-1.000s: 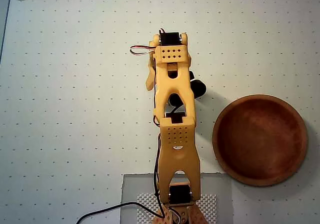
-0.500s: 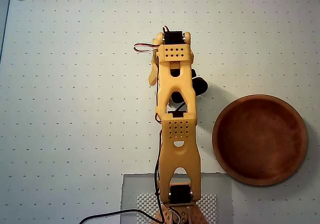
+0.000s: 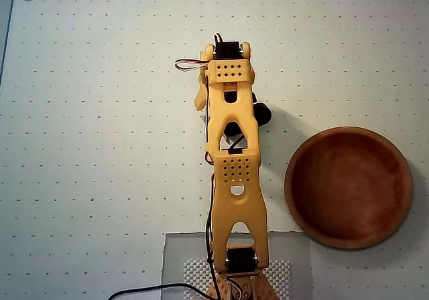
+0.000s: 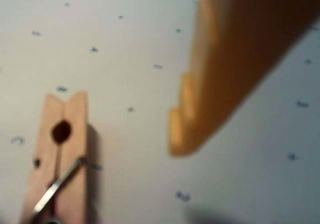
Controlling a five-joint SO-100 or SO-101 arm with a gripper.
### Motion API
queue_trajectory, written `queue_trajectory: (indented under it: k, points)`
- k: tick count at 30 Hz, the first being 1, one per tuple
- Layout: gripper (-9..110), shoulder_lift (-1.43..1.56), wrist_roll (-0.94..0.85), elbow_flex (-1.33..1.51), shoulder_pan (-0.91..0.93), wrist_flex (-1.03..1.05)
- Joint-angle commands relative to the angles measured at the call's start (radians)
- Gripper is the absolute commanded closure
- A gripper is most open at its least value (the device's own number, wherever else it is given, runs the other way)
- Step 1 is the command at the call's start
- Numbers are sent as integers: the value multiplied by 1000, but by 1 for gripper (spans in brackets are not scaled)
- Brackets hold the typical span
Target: Grasp a clothespin and put it in the bowl.
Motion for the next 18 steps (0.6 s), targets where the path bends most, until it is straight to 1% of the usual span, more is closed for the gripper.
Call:
queue_trajectory:
  k: [1, 8, 18]
  points:
    - [73, 28, 17, -66, -5, 2]
    - [73, 28, 77, -66, -54, 2]
    - [73, 11, 89, -54, -60, 2]
